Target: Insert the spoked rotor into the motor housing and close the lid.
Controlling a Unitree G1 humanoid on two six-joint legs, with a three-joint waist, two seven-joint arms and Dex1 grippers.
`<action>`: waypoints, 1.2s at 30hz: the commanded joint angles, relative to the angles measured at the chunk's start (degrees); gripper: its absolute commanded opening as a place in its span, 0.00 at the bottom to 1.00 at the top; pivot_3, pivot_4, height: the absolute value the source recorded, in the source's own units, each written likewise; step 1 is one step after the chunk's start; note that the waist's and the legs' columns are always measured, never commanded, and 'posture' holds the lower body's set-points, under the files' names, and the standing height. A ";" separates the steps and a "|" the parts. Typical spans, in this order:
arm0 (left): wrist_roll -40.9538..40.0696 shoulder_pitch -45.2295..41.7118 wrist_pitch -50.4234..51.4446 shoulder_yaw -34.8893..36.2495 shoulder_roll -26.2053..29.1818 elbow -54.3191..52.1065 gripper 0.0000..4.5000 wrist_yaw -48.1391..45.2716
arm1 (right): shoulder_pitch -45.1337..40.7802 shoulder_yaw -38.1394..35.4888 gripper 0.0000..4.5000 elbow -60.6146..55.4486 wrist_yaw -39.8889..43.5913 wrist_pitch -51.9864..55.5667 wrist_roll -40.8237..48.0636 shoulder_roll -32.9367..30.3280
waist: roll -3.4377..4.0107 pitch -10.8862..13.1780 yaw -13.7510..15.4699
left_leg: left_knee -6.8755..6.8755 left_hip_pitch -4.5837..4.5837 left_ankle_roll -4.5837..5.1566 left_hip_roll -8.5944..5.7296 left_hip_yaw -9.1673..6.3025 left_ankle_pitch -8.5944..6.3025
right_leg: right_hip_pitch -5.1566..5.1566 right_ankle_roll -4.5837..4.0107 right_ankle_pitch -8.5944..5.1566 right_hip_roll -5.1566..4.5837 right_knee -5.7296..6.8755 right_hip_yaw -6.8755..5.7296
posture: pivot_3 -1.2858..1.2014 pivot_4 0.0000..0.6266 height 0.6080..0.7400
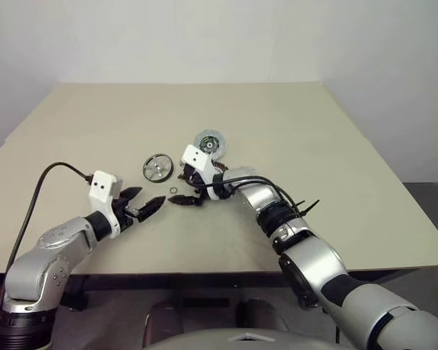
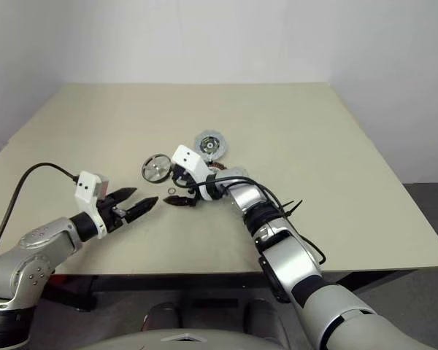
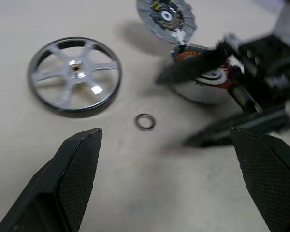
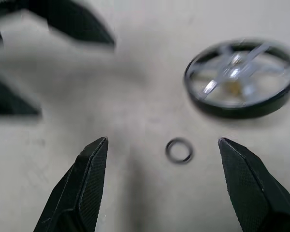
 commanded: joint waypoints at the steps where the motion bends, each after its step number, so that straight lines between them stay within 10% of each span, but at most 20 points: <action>1: 1.54 -1.97 -2.28 -0.56 0.15 0.12 1.00 -0.19 | -1.89 -2.97 0.92 -6.43 1.68 1.89 3.90 -0.75 | 0.00 0.00 -0.03 | 0.00 0.00 -0.01 0.00 0.00 0.01 | 0.00 0.00 0.00 0.01 0.00 0.00 | 0.52 0.00 1.00; 36: 18.56 -9.06 -22.70 -11.27 -8.27 21.51 1.00 -3.00 | -7.91 -13.91 0.92 -9.80 -3.90 7.71 11.81 -10.51 | 0.02 0.01 0.16 | -0.09 -0.10 -0.41 -0.03 -0.01 0.25 | -0.04 0.00 0.00 -0.01 -0.02 -0.01 | 0.52 0.00 1.00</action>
